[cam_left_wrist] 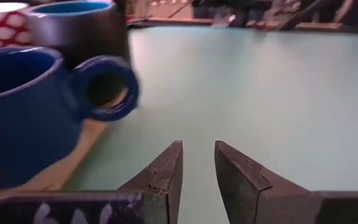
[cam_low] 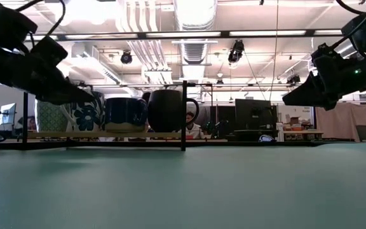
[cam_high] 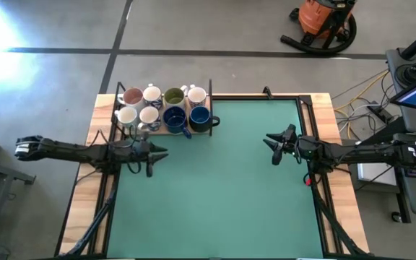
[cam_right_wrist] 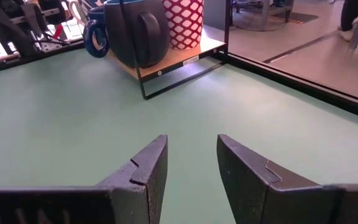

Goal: Place coffee mugs
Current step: Return to Home Position

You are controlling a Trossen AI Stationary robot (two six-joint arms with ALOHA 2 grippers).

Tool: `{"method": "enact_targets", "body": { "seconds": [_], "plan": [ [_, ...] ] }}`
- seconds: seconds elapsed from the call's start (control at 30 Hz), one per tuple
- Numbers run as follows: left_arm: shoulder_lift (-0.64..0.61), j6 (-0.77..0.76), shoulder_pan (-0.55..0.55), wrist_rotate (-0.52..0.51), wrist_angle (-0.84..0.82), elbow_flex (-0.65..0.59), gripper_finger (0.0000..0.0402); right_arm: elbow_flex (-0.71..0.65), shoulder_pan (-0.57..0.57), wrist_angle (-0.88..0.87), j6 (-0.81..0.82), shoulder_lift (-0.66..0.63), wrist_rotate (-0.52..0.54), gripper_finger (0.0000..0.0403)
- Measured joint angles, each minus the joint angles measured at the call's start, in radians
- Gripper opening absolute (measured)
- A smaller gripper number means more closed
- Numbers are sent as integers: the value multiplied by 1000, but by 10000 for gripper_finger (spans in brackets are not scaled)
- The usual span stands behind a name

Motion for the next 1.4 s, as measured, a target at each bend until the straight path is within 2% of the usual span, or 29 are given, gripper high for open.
{"method": "enact_targets", "body": {
  "seconds": [0.2, 0.43, 1.03, 1.4],
  "plan": [
    [-183, 19, 0, -123, -171, 0, 76, 0, 0, 0, 0, 0, 0, 128],
    [-313, 95, 0, -132, -182, 0, 76, 0, 0, 0, 1, 0, 0, 128],
    [-518, 258, 0, -134, -184, -1, 76, 0, 0, 0, 0, 0, 0, 128],
    [-524, 245, -1, -133, -184, 0, 76, 0, 0, 0, 1, 0, 0, 128]
  ]
}}
